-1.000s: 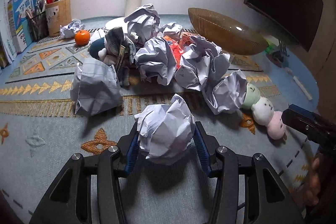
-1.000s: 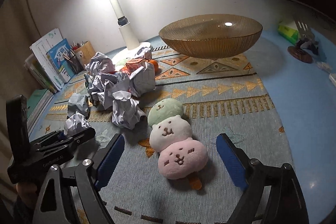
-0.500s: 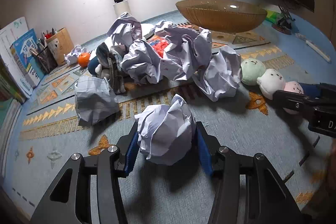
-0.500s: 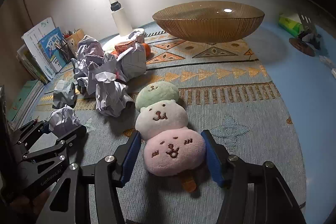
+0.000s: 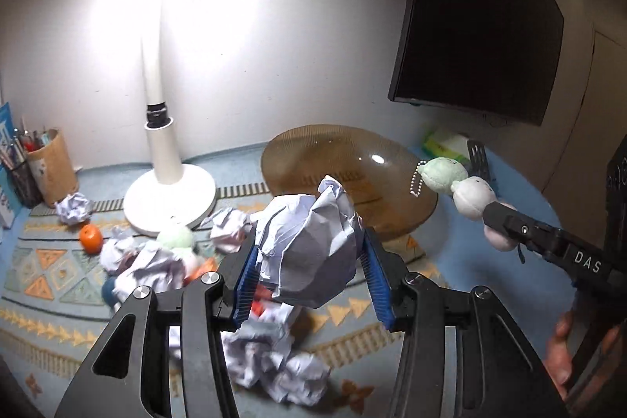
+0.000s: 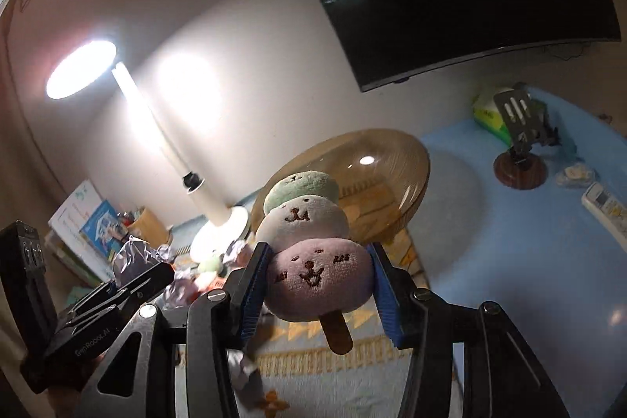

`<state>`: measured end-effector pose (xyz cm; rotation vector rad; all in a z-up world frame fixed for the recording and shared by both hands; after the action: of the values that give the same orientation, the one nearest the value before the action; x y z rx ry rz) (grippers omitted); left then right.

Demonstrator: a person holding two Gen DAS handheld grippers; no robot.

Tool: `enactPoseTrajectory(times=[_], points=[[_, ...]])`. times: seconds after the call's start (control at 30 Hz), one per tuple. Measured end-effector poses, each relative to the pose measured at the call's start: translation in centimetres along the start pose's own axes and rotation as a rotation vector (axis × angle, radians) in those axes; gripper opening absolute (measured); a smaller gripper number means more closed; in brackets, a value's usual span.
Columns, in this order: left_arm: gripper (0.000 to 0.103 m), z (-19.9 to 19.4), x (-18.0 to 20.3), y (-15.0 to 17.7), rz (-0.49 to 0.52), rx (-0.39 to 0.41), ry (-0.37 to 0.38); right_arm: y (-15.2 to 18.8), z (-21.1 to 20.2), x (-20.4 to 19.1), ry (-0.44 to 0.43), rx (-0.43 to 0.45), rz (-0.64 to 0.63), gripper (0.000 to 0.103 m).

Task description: Organize objects

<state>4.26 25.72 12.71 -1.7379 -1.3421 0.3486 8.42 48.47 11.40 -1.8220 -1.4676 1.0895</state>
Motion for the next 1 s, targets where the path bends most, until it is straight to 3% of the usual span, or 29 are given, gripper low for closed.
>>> enactPoseTrajectory(times=[0.13,0.17,0.2,0.23,0.27,0.3,0.4,0.53,0.6,0.7,0.73,0.77,0.8,0.83,0.87,0.9,0.93,1.0], points=[[0.046,5.5,1.0,-3.3,-0.065,-0.048,0.07,-3.7,3.7,-0.1,0.054,-0.002,-0.032,0.05],[0.052,6.7,1.2,-4.0,-0.075,-0.047,0.09,-4.5,4.6,-0.2,0.062,-0.002,-0.05,0.053],[0.058,7.7,1.4,-4.5,-0.08,-0.045,0.1,-5.1,5.5,0.0,0.066,-0.009,-0.069,0.068],[0.083,8.7,1.3,-4.9,-0.084,-0.052,0.085,-5.3,6.2,0.3,0.081,-0.018,-0.069,0.074],[0.089,9.2,0.8,-5.0,-0.101,-0.049,0.046,-5.1,6.5,0.6,0.09,-0.024,-0.064,0.074],[0.089,9.3,0.3,-4.9,-0.122,-0.043,0.037,-4.8,6.4,0.9,0.08,-0.029,-0.059,0.074],[0.089,7.2,-2.0,-3.2,-0.194,-0.046,0.099,-2.3,5.0,0.6,0.015,-0.042,-0.055,0.074],[0.092,0.5,-4.9,0.8,-0.227,0.048,0.074,2.8,2.7,-2.8,-0.079,-0.074,-0.096,0.074],[0.1,-2.9,-7.0,2.9,-0.242,0.105,0.025,5.5,2.1,-5.4,-0.133,-0.093,-0.133,0.074],[0.1,-7.1,-10.4,6.4,-0.247,0.216,-0.139,8.9,2.0,-9.0,-0.181,-0.07,-0.222,0.074],[0.1,-7.9,-11.7,7.3,-0.244,0.25,-0.225,10.0,1.7,-9.8,-0.14,-0.005,-0.28,0.074],[0.1,-8.8,-12.8,8.3,-0.233,0.309,-0.356,11.0,1.6,-10.5,-0.028,0.048,-0.344,0.075],[0.1,-9.3,-13.7,9.0,-0.215,0.366,-0.503,11.7,2.1,-10.8,0.068,0.031,-0.368,0.078],[0.1,-9.6,-14.8,9.3,-0.212,0.38,-0.591,11.6,2.3,-10.9,0.038,0.012,-0.368,0.078],[0.1,-9.4,-16.3,9.6,-0.234,0.365,-0.591,11.5,1.9,-10.8,-0.03,0.029,-0.35,0.078],[0.1,-9.0,-17.5,9.8,-0.276,0.348,-0.559,11.4,1.9,-10.5,-0.041,0.033,-0.338,0.085],[0.1,-8.6,-18.7,10.1,-0.326,0.329,-0.519,11.5,2.4,-10.1,-0.016,0.009,-0.333,0.097],[0.1,-7.5,-20.8,10.5,-0.425,0.252,-0.423,11.4,4.1,-9.3,-0.031,-0.078,-0.304,0.1]])
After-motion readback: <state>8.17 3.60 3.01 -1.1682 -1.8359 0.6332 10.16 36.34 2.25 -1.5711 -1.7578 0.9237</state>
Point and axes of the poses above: each gripper's, at about its wrist camera, not at the fingertips, and z roughly the way its jaws point, x to its right, y to its underside, the point moved 2 cm from there along z, roughly the way its jaws point, and after that the axes turned 10 degrees about -z, right-handed, at the moved point
